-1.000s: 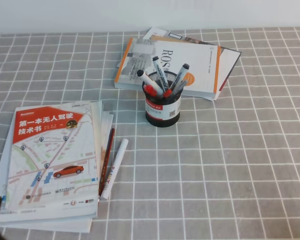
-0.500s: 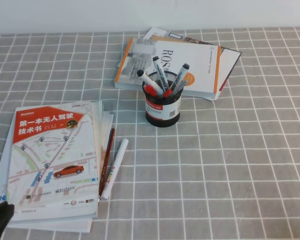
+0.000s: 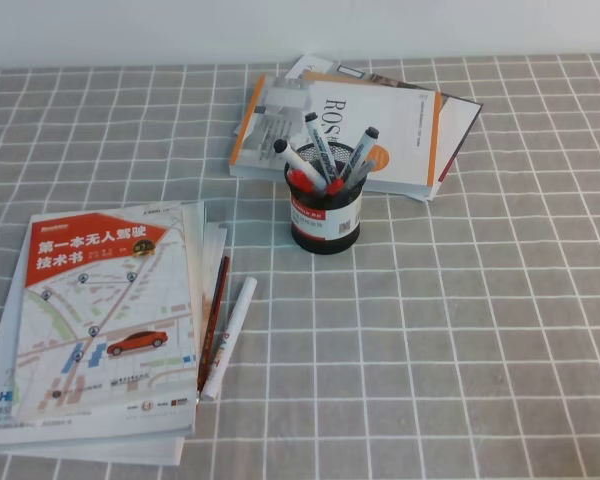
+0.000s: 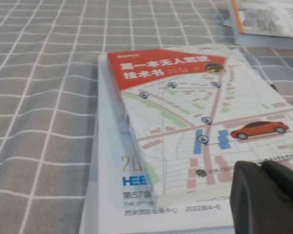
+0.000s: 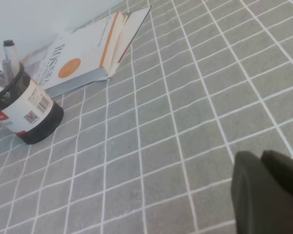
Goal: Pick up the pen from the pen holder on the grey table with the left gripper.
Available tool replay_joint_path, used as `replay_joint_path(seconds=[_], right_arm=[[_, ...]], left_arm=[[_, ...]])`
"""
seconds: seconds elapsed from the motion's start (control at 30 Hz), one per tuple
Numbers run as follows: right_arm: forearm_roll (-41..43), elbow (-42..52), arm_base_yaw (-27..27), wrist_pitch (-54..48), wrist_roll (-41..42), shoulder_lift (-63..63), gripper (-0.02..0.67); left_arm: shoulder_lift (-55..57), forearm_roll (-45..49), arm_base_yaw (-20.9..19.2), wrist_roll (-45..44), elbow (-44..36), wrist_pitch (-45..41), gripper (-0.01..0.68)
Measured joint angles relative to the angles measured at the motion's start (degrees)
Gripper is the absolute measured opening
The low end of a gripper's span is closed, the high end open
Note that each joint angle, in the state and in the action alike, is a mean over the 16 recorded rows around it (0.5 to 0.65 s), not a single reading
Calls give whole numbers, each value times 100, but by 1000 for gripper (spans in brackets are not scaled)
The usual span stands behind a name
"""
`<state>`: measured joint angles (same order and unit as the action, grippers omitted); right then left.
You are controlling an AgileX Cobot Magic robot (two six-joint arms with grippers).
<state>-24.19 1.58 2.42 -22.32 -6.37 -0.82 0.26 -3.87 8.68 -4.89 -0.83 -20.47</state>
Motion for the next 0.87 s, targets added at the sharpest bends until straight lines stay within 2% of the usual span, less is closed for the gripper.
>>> replay_joint_path(seconds=[0.23, 0.87], right_arm=[[0, 0, 0, 0, 0, 0, -13], [0, 0, 0, 0, 0, 0, -13]], left_arm=[[-77, -156, -301, -64, -52, -68, -3], [-85, -192, -365, -105, -52, -115, -3]])
